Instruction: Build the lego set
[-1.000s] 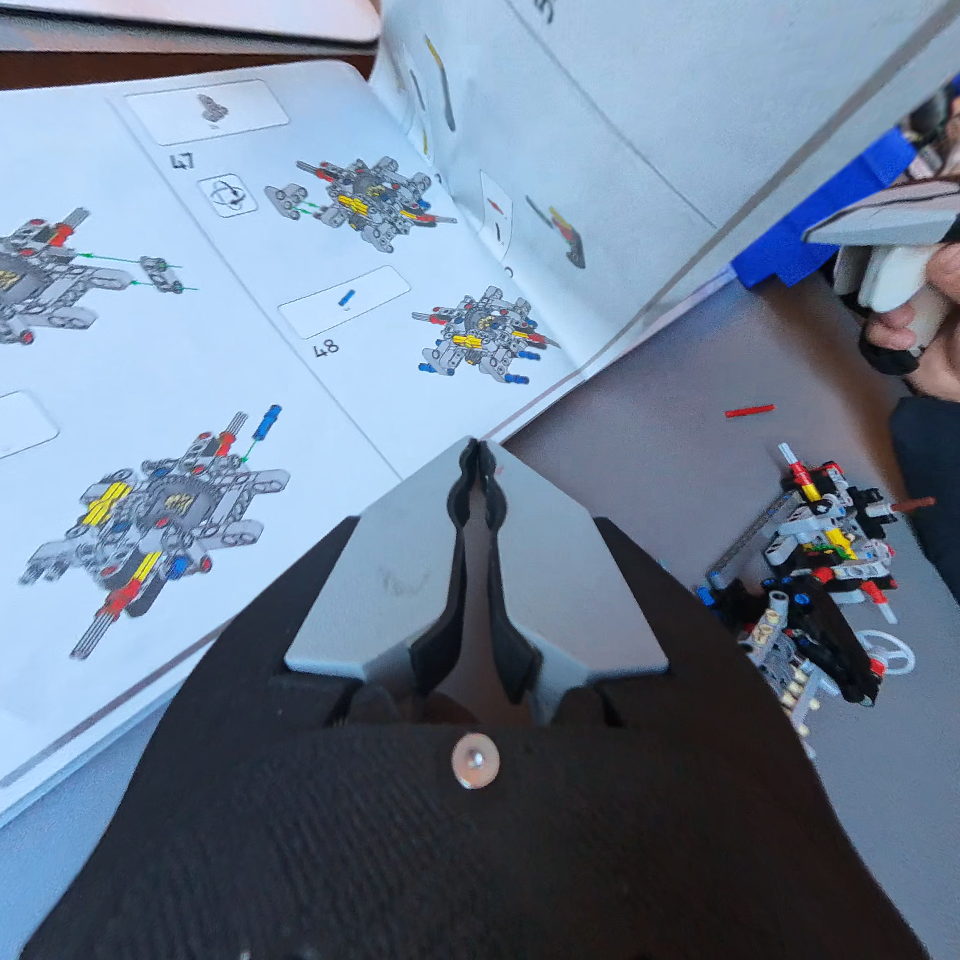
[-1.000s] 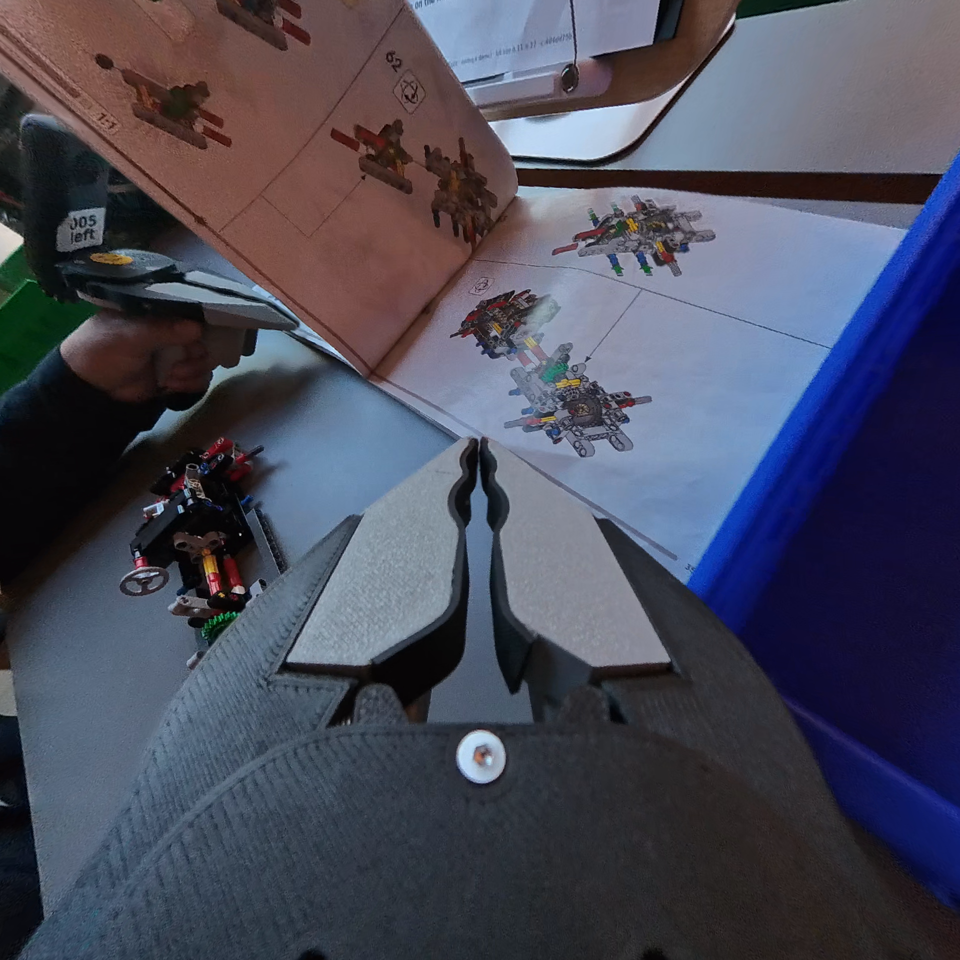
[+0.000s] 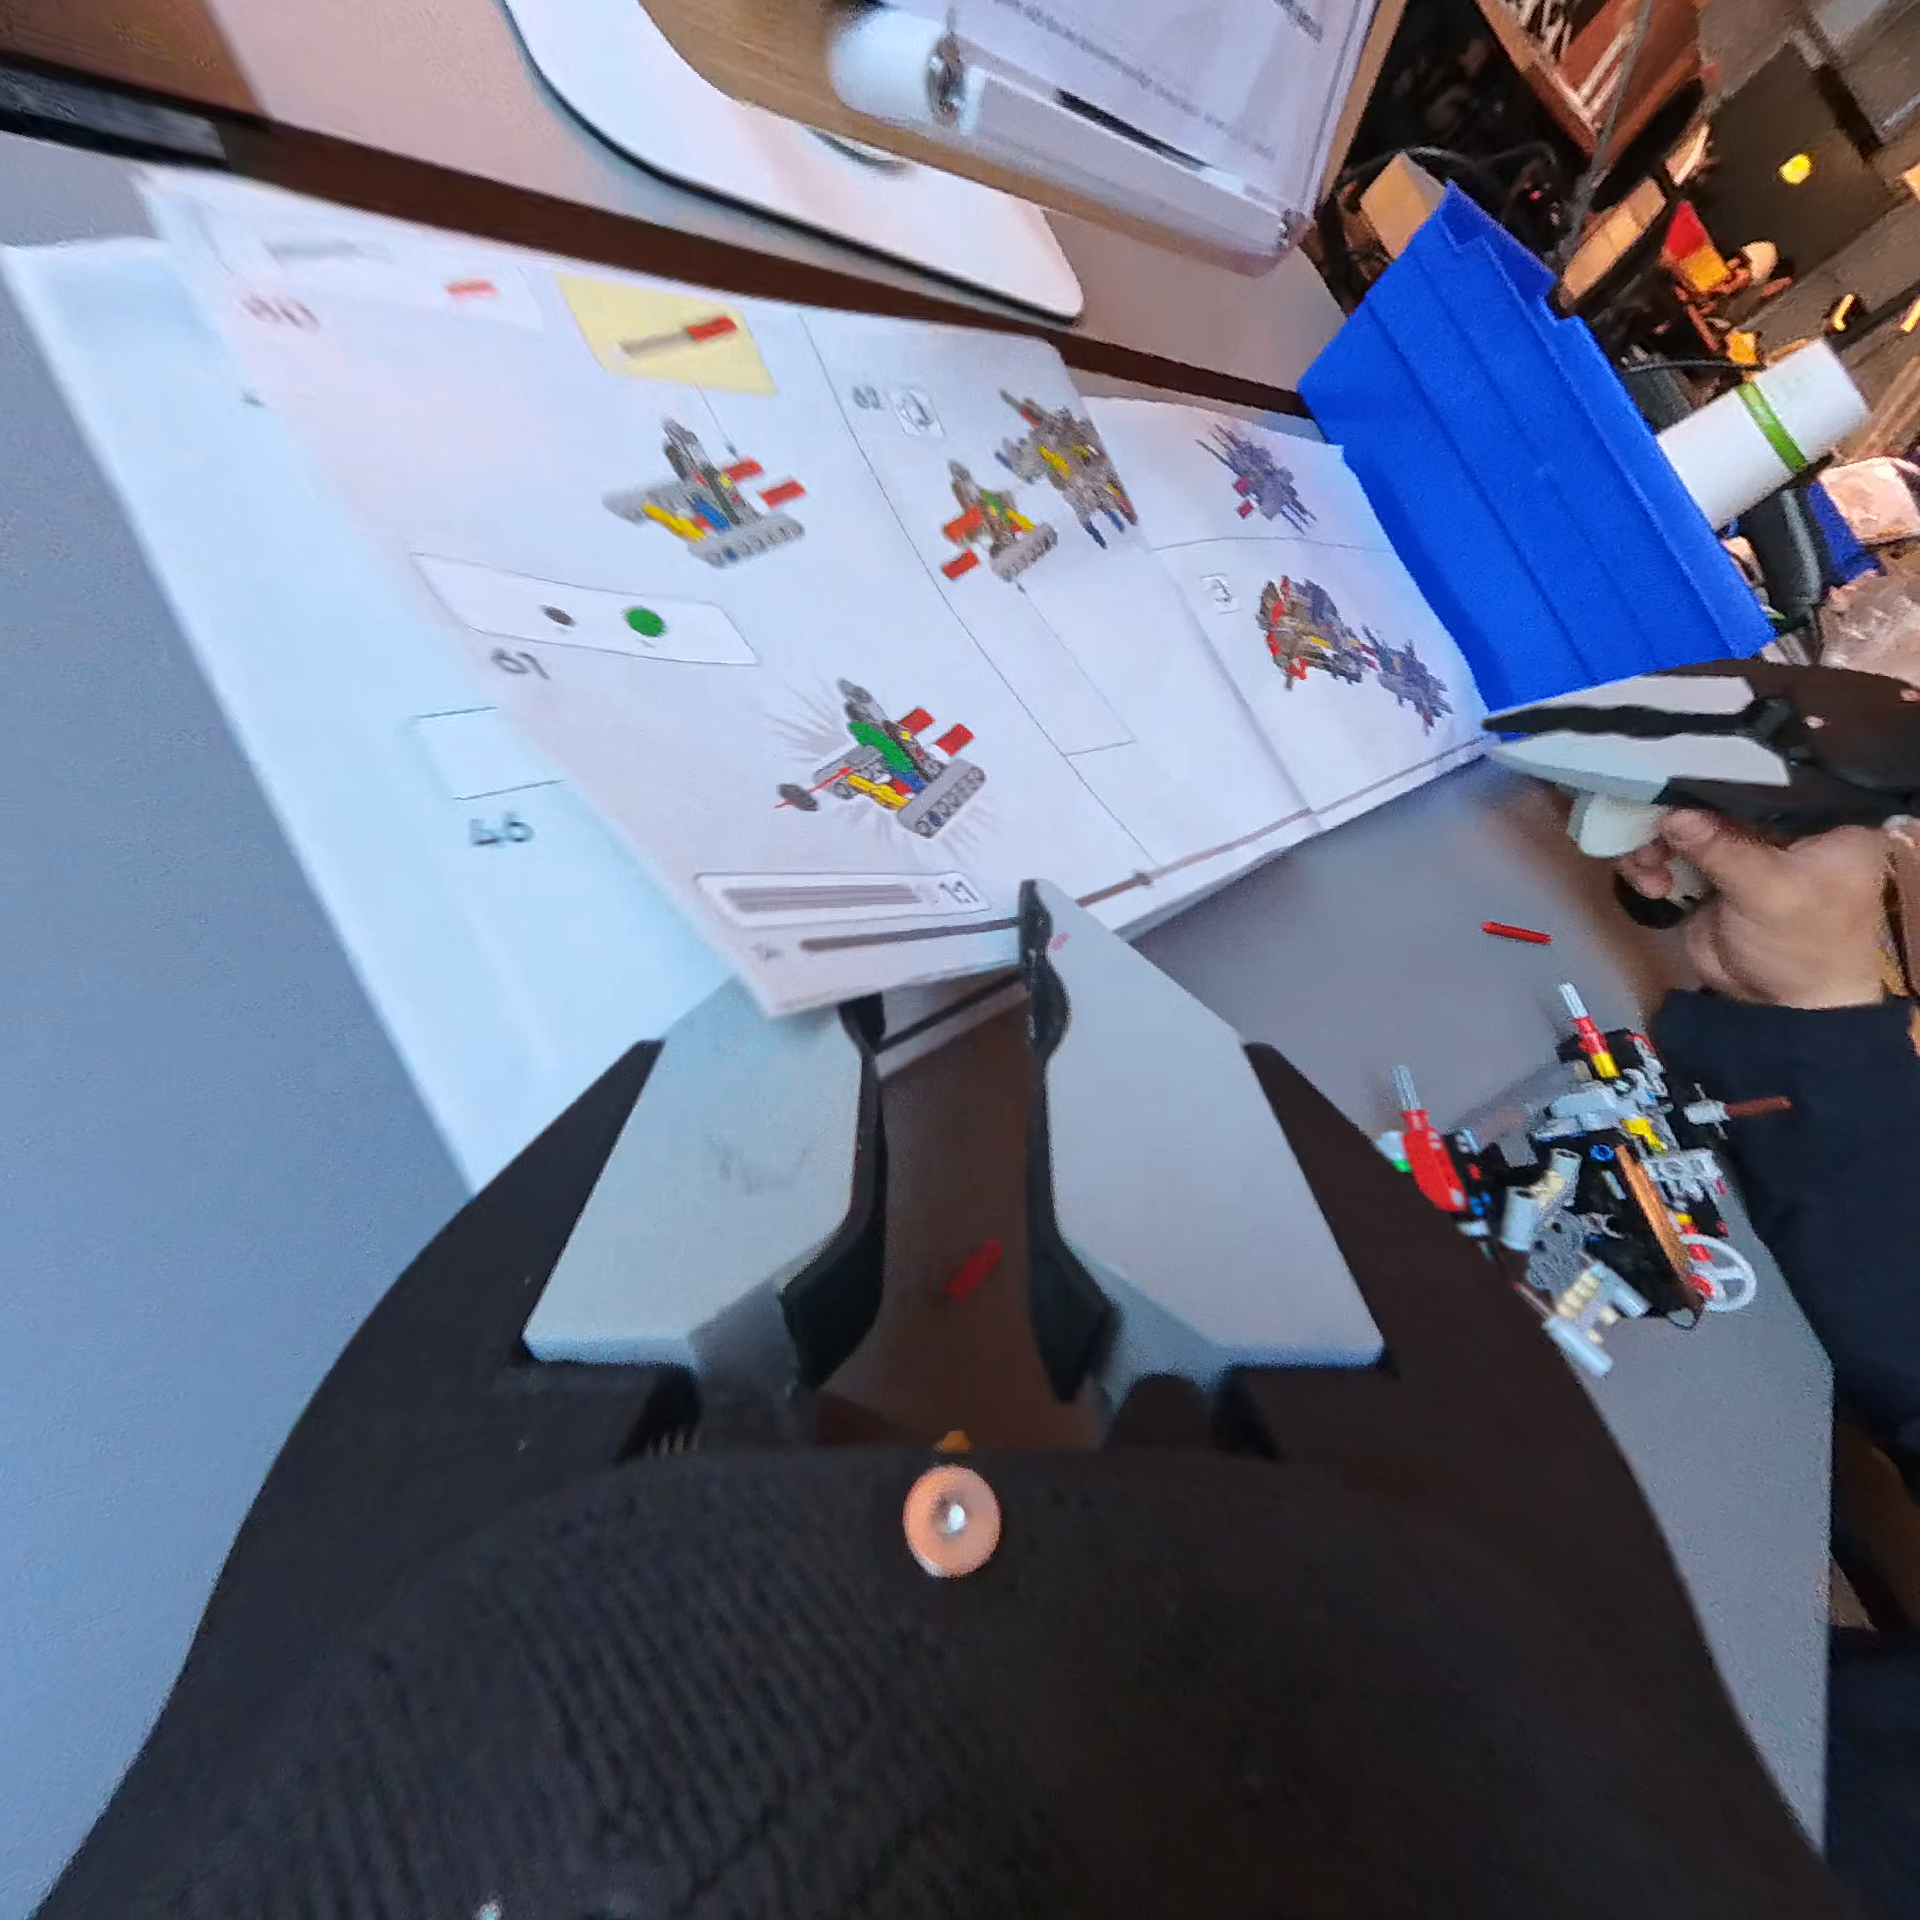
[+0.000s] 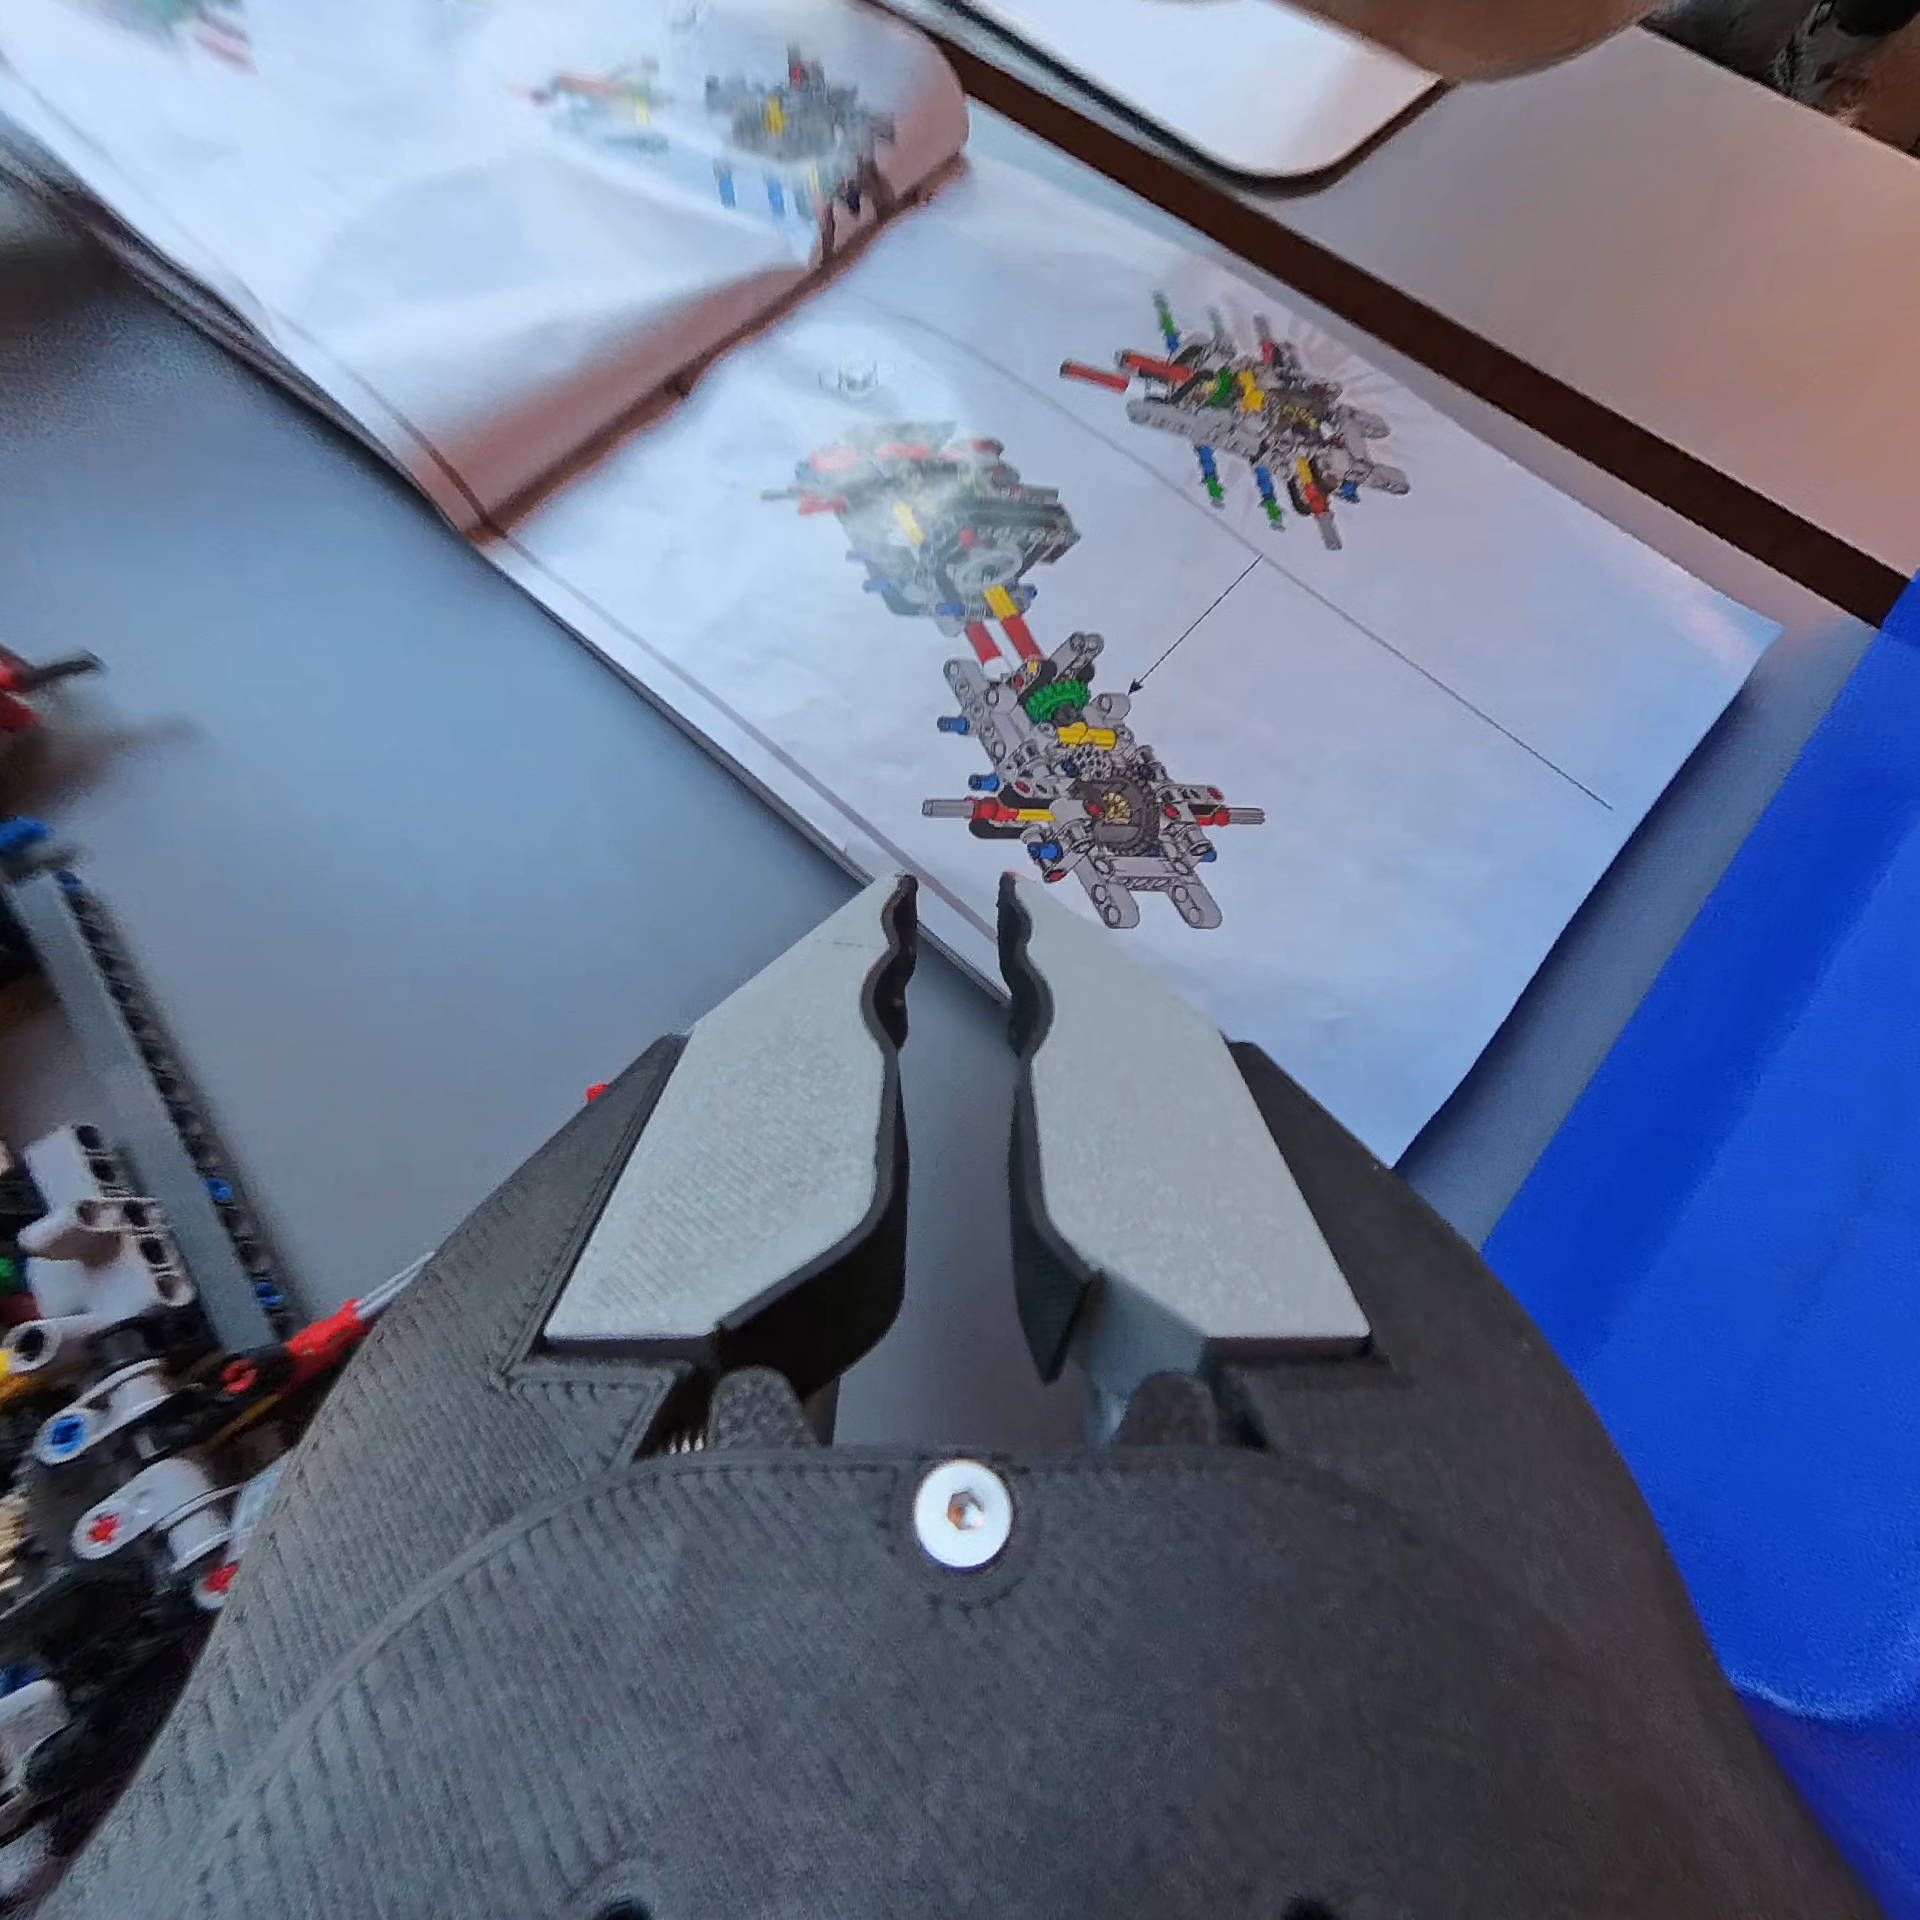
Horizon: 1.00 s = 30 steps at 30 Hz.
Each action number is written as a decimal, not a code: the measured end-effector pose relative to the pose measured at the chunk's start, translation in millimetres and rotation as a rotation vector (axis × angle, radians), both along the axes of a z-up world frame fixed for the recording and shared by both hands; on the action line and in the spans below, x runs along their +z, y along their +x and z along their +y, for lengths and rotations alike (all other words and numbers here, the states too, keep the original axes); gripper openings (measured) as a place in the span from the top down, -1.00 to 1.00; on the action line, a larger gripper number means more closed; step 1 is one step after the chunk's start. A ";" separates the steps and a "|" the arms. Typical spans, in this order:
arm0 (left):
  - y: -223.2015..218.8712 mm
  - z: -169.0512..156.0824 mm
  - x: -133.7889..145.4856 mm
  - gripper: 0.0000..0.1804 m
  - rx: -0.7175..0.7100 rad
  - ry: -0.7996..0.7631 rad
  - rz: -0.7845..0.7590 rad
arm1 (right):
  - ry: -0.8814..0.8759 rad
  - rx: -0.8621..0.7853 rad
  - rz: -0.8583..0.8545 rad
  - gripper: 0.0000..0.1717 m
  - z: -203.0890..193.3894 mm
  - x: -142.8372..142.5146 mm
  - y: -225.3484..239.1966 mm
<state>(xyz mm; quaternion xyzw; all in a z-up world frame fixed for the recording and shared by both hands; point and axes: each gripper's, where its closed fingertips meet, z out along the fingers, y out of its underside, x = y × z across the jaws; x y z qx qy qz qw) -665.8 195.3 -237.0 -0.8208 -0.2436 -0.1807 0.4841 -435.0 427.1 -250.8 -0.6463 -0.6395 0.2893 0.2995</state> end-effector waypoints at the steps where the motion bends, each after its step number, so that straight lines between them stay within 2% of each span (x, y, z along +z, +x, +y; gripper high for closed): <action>1: -5.2 -2.3 0.4 0.77 0.008 0.001 -0.003 | 0.016 0.001 -0.007 0.86 0.0 -2.0 -0.4; 8: -29.9 -10.0 -3.1 0.72 0.022 -0.035 0.023 | 0.036 -0.014 0.013 0.88 3.3 -1.1 -2.0; 13: -29.0 -17.0 -4.6 1.00 -0.009 -0.045 0.053 | 0.046 -0.031 0.015 0.89 9.7 -3.5 -1.9; 21: -23.6 -20.7 -14.6 1.00 -0.047 -0.132 0.173 | 0.092 -0.030 0.028 0.88 11.8 -2.3 -2.6; 30: -21.3 -22.1 -7.5 1.00 -0.059 -0.085 0.177 | 0.099 -0.020 0.008 0.88 12.6 -8.9 -3.4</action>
